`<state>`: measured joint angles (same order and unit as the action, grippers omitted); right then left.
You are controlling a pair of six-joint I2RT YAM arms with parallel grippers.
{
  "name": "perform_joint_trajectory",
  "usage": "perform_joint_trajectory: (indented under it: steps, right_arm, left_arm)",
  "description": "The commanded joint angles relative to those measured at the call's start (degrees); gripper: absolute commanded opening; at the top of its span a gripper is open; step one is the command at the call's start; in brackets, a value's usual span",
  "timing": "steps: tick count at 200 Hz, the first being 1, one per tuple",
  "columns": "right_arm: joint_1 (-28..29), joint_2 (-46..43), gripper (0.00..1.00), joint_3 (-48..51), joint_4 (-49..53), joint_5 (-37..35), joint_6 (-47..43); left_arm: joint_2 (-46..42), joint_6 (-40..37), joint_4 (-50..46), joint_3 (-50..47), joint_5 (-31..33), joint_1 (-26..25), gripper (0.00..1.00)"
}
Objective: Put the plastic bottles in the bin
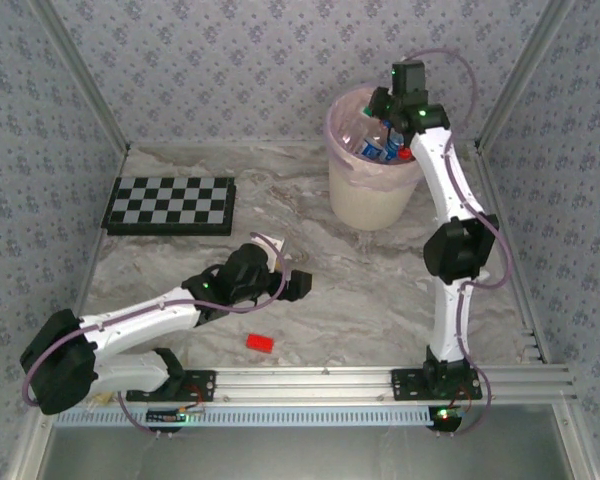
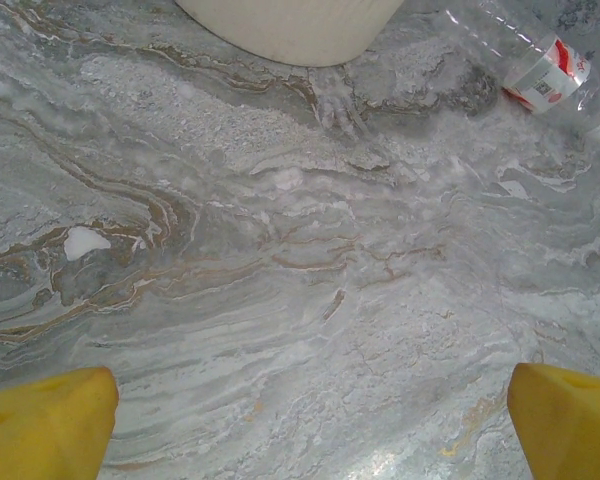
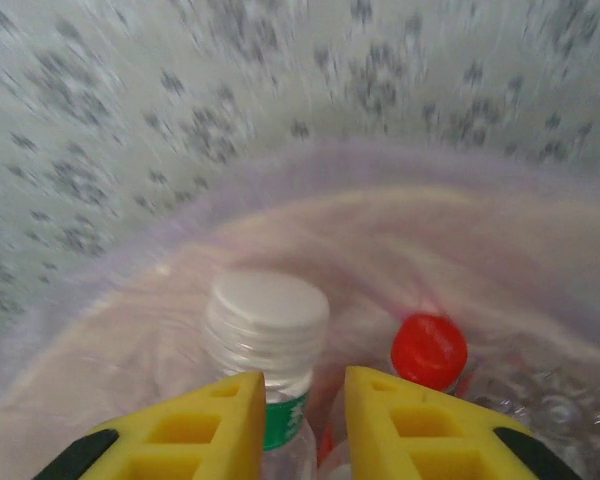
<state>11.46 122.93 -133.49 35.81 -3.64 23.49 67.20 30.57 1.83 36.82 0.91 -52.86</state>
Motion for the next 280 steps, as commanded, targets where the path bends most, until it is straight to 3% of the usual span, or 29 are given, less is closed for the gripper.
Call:
perform_joint_trajectory:
  steps: [1, 36, 66, 76, 121, 151, 168, 207, 225, 280]
  right_arm:
    - [0.0, 0.9, 0.28, -1.4, 3.1, 1.8, -0.2]
    - [-1.9, -5.1, 0.3, -1.4, 3.0, 1.3, -0.8]
    - [-4.8, -12.8, 0.52, -0.9, 7.2, 2.7, -3.2]
    - [-6.4, -15.6, 0.55, 0.9, 9.9, 2.7, -4.3]
    - [-15.1, -35.5, 0.62, 30.2, 9.8, -0.8, -6.6]
    - [-20.7, -42.5, 0.82, 42.0, 14.6, -1.6, -9.3]
    - [-23.4, -42.6, 1.0, 46.2, 17.8, -0.7, -12.2]
    - [-24.7, -31.3, 1.0, 47.5, 28.9, -5.7, -22.6]
    - [-23.9, -24.5, 1.0, 44.9, 34.2, -2.4, -24.3]
    - [-23.5, -15.8, 1.0, 48.4, 18.9, -6.2, -32.4]
  left_arm:
    - [-1.1, 0.2, 0.3, 1.1, 0.2, 0.2, 1.0]
    - [-0.5, 0.0, -0.9, 1.5, 0.8, 0.4, 1.0]
    - [1.3, -0.2, 0.3, 1.9, 0.4, 1.1, 1.0]
    - [2.4, -0.5, 0.8, 2.3, -0.1, 1.3, 1.0]
    - [6.0, -5.2, -5.8, 7.9, -0.3, 2.4, 1.0]
    - [7.6, -7.5, -7.9, 10.1, -1.1, 2.9, 1.0]
    - [8.9, -7.8, -7.3, 10.5, -1.9, 3.5, 1.0]
    - [11.5, -6.6, -2.6, 11.1, -7.7, 5.6, 1.0]
    - [12.3, -4.7, 1.2, 11.0, -11.7, 7.3, 1.0]
    - [17.0, -5.5, -1.2, 15.8, -14.5, 8.4, 1.0]
